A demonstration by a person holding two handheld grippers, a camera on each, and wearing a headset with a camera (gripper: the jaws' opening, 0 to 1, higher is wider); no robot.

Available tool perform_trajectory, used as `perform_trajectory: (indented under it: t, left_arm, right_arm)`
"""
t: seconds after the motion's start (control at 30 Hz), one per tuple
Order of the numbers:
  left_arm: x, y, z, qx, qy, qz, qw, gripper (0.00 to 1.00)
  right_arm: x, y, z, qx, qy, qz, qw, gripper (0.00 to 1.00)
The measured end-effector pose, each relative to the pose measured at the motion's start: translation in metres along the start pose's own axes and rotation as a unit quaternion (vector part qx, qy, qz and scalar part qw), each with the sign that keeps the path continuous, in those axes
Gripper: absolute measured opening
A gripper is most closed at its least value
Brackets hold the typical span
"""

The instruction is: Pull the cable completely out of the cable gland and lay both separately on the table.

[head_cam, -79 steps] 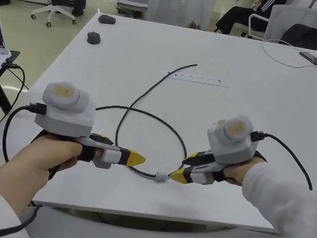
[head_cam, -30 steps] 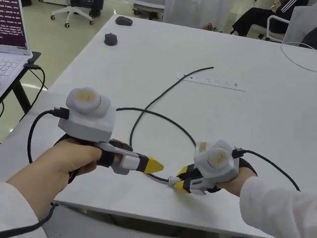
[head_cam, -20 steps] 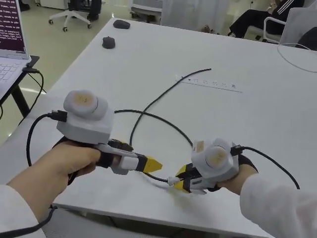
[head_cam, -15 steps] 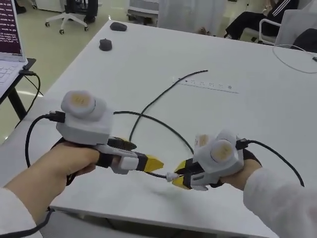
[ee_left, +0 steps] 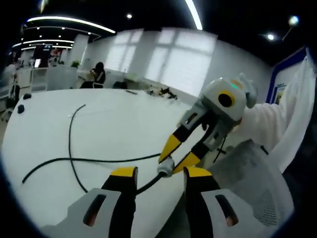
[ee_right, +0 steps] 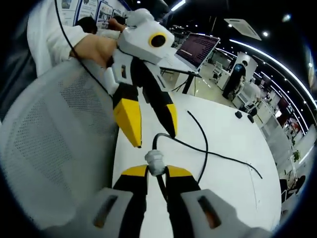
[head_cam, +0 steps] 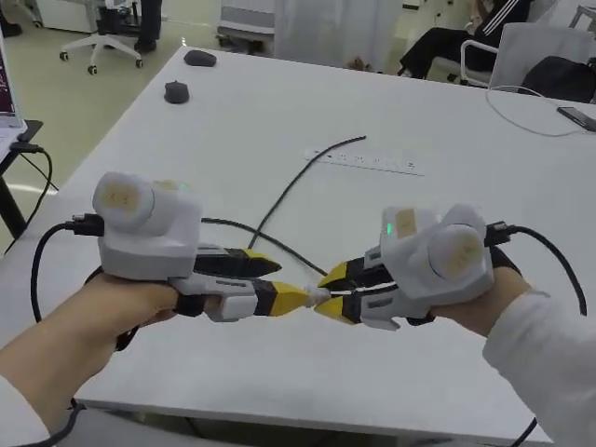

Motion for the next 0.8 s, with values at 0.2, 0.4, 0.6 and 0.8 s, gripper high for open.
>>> perform_trajectory:
  t: [0.2, 0.4, 0.6, 0.8]
  left_arm:
    - [-0.005, -0.012, 0.007, 0.021, -0.014, -0.02, 0.9995, 0.3]
    - [-0.011, -0.027, 0.028, 0.027, -0.062, -0.051, 0.9964, 0.22]
    - [-0.015, -0.045, 0.047, 0.046, -0.093, -0.074, 0.9918, 0.16]
    - [-0.028, -0.055, 0.067, 0.06, -0.111, -0.081, 0.9887, 0.16]
  right_arm:
    - [-0.015, 0.007, 0.019, -0.029, -0.023, -0.014, 0.9992, 0.11]
    - [-0.035, 0.016, 0.033, -0.049, -0.05, -0.026, 0.9972, 0.11]
    - [-0.056, 0.021, 0.048, -0.071, -0.062, -0.044, 0.9946, 0.11]
    - [-0.07, 0.029, 0.063, -0.087, -0.076, -0.057, 0.9917, 0.12]
Point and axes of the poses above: the centre of the closed fingertips' face, and the gripper's own axes: x roughly forward along the fingers, y roughly to its left, z roughly out of its top, the point moved 1 cm from there along -x, roughly backward along the fingers, and after that the axes turned 12 degrees about x, right-handed, at the moved point
